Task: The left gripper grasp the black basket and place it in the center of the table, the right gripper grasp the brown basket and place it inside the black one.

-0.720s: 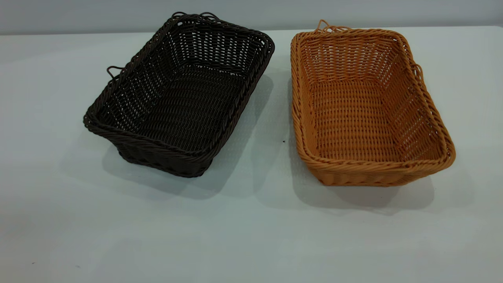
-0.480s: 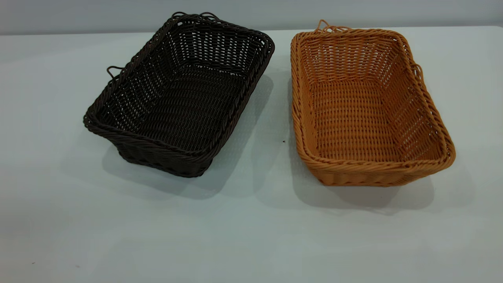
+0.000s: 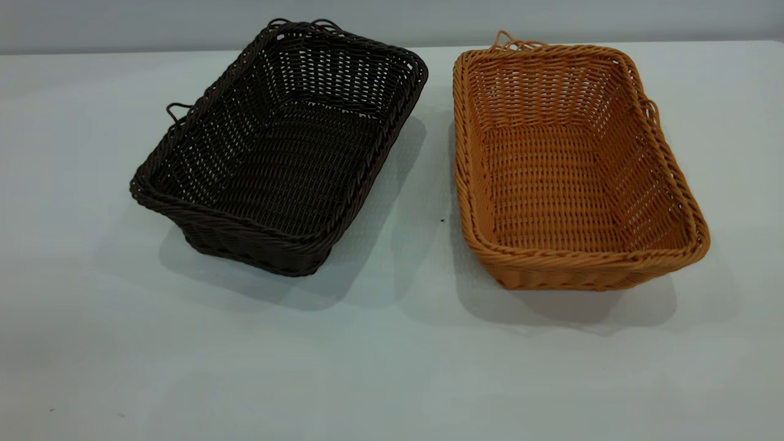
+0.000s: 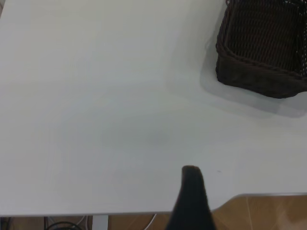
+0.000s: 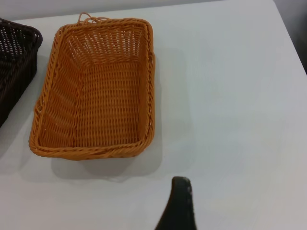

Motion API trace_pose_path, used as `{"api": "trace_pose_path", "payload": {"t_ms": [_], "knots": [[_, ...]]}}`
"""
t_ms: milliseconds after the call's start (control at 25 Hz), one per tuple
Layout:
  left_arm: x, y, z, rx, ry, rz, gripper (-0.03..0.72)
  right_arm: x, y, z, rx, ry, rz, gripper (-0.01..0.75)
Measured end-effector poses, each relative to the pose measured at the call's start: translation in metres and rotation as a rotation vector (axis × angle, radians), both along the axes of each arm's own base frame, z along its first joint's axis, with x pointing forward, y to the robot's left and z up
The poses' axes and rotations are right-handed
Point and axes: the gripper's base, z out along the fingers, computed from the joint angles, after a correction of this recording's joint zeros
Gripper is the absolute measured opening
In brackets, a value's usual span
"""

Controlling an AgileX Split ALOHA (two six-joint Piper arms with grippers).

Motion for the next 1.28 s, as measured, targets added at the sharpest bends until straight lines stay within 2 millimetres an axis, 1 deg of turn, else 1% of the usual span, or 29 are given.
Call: {"api": "trace_pose_path", "payload": {"t_ms": [480,560,680,800,960,1120,1240,1280], "knots": [[0.000,0.000,0.001,0.004,-0.006,-0.007,0.530,0.000,0.001,0.000,0.021,-0.004,-0.003,0.583],[0.003,-0.001,0.012,-0.003,-0.034,-0.007,0.530,-0.001,0.002,0.006,0.062,-0.035,-0.006,0.583],[0.022,-0.001,0.038,-0.011,-0.050,-0.004,0.530,-0.003,0.005,0.025,0.127,-0.108,0.001,0.580],[0.059,-0.001,0.056,0.000,-0.010,-0.011,0.530,0.010,0.009,0.039,0.175,-0.125,0.014,0.580],[0.123,-0.001,0.069,0.026,0.011,-0.026,0.530,0.034,0.011,0.044,0.189,-0.095,0.010,0.580],[0.188,-0.001,0.065,0.063,0.033,-0.051,0.530,0.052,0.011,0.042,0.183,-0.011,0.002,0.580],[0.233,-0.001,0.054,0.074,0.066,-0.058,0.530,0.063,0.012,0.039,0.170,0.041,0.004,0.579],[0.247,-0.001,0.048,0.074,0.086,-0.059,0.530,0.066,0.012,0.039,0.166,0.052,0.005,0.579]]}}
